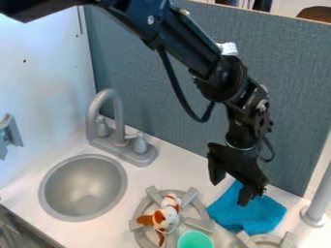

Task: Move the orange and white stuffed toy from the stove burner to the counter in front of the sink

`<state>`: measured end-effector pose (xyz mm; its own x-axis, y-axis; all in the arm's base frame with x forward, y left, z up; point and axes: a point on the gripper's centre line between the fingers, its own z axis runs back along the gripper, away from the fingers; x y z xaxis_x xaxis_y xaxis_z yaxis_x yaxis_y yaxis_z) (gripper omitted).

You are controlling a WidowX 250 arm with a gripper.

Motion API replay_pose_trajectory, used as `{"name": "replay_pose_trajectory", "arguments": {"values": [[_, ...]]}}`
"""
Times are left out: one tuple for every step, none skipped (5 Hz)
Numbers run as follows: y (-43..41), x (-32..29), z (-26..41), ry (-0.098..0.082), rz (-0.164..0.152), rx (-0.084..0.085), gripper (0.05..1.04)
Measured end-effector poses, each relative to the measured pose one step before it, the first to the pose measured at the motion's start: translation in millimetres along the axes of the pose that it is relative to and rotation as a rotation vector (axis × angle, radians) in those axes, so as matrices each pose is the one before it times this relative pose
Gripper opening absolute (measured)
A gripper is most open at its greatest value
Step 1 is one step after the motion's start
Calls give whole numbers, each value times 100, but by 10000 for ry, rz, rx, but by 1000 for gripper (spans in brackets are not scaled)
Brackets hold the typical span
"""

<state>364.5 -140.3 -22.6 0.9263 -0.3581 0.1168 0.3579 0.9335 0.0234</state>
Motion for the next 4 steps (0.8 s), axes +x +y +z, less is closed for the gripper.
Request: {"name": "replay_pose_trajectory", "arguments": {"values": [[-102,-994,-1477,475,16,-6,1001],[591,-831,-137,483,160,379,1001],[339,-176,-112,43,288,181,1001],[641,-1052,-397,608,371,147,1001]]}}
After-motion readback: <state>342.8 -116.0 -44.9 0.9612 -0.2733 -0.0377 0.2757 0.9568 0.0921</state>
